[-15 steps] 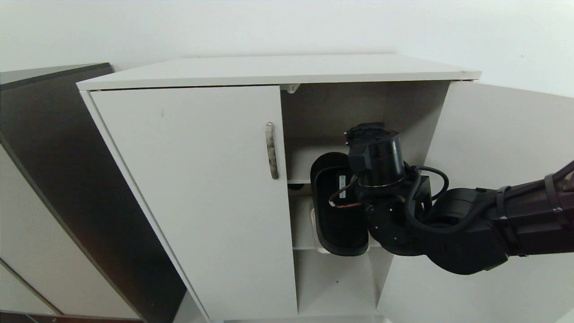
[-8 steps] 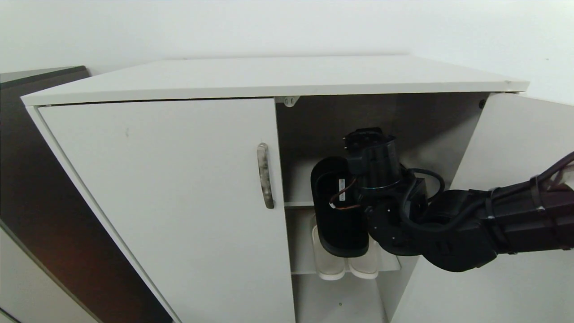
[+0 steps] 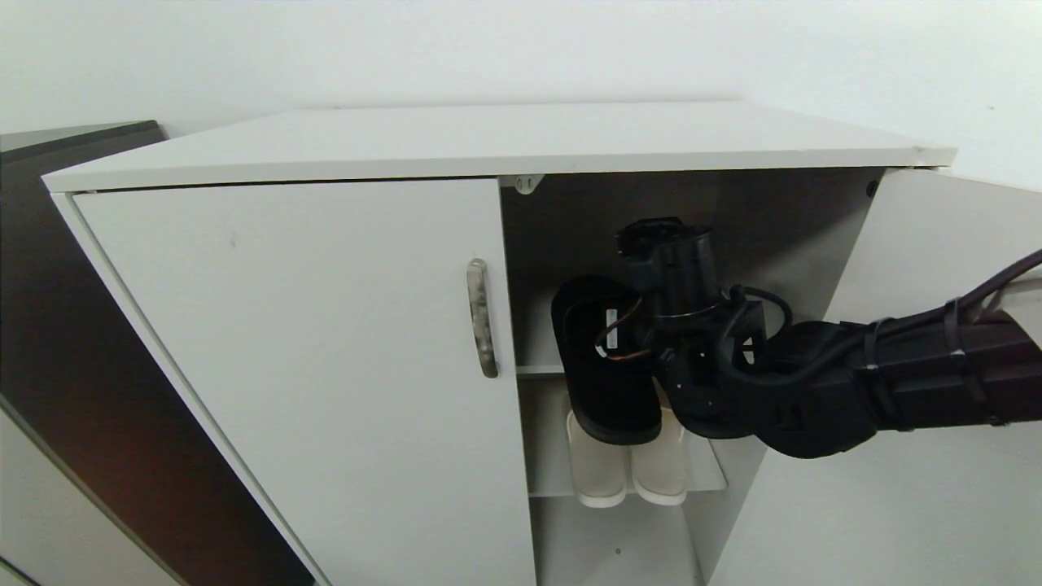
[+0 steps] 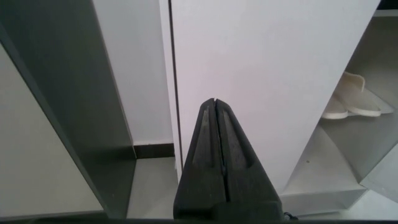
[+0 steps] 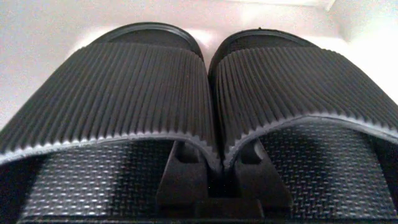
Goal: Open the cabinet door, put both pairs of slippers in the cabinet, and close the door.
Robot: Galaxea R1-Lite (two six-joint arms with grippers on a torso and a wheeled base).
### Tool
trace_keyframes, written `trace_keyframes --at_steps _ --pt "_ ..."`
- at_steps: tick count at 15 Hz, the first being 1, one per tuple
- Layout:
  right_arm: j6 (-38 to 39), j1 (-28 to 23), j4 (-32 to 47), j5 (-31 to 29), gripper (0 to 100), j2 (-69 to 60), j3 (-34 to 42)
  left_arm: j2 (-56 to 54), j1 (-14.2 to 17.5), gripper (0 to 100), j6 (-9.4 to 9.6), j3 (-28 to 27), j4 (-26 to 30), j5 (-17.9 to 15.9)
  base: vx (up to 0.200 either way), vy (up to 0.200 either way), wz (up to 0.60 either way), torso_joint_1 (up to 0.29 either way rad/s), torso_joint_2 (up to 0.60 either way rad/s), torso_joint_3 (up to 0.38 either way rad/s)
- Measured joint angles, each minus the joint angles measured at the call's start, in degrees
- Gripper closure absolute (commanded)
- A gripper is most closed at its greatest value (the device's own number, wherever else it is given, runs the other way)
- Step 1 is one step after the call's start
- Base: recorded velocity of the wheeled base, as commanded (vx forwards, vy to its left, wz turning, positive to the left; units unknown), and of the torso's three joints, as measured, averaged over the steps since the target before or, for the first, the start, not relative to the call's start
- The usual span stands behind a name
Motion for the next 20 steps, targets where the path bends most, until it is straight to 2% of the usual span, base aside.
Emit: trace_keyframes --at_steps 5,8,20 --pt "0.05 -1.74 7.97 0.13 100 3.49 -10.53 0.0 0.0 100 -0.06 0.0 0.0 0.02 0.0 0.0 0.0 0.0 0.0 0.0" --pt "0.06 -2.56 8.92 0.16 100 5.35 -13.98 0.0 0.0 100 -0.11 0.0 0.0 0.02 0.0 0.0 0.0 0.0 0.0 0.0" --pt "0.61 -3.72 8.9 0.27 100 7.75 -15.03 0.0 0.02 100 -0.15 0.0 -0.02 0.09 0.0 0.0 0.0 0.0 0.0 0.0"
